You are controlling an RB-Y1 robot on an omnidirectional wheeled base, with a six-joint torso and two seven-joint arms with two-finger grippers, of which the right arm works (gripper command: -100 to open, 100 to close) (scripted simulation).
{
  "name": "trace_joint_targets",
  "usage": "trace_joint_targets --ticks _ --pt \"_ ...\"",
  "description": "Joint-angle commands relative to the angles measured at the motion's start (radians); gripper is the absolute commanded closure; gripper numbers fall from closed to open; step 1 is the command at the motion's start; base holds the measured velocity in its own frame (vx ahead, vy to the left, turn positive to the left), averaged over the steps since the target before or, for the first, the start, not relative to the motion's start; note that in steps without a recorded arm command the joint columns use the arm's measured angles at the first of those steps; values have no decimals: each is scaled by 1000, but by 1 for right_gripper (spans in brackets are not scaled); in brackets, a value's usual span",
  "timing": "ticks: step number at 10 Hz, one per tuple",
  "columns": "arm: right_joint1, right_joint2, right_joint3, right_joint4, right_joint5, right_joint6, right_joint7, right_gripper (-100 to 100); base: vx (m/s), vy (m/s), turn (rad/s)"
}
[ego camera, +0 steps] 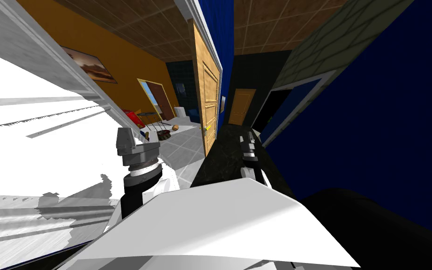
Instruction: Push the door open
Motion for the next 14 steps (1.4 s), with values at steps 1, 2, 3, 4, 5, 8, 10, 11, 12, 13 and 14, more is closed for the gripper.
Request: trace_joint_targets --ticks 1,2,3,4,5,8,10,11,12,13,14 --pt "-7 -7 19 16 12 2 -9 -100 118 -32 63" --pt "-10 -11 29 25 19 2 -14 -100 162 -46 65" --pt "-14 -15 41 35 26 3 -19 -100 148 -45 64" --pt "-20 -20 56 48 36 5 -26 -100 173 -66 64" --pt "-25 -25 71 61 46 6 -33 -100 198 -70 66" --pt "-45 -42 127 109 82 11 -60 -100 195 -96 93" --pt "-56 -51 160 138 104 13 -76 -100 162 -97 88" --pt "-60 -54 170 147 111 14 -81 -100 120 -60 46" --pt "-69 -61 194 168 126 16 -92 -100 120 -72 100" --pt "-77 -67 218 188 142 18 -104 -100 131 -115 116" --pt "-82 -70 230 199 150 19 -109 -100 135 -112 74"
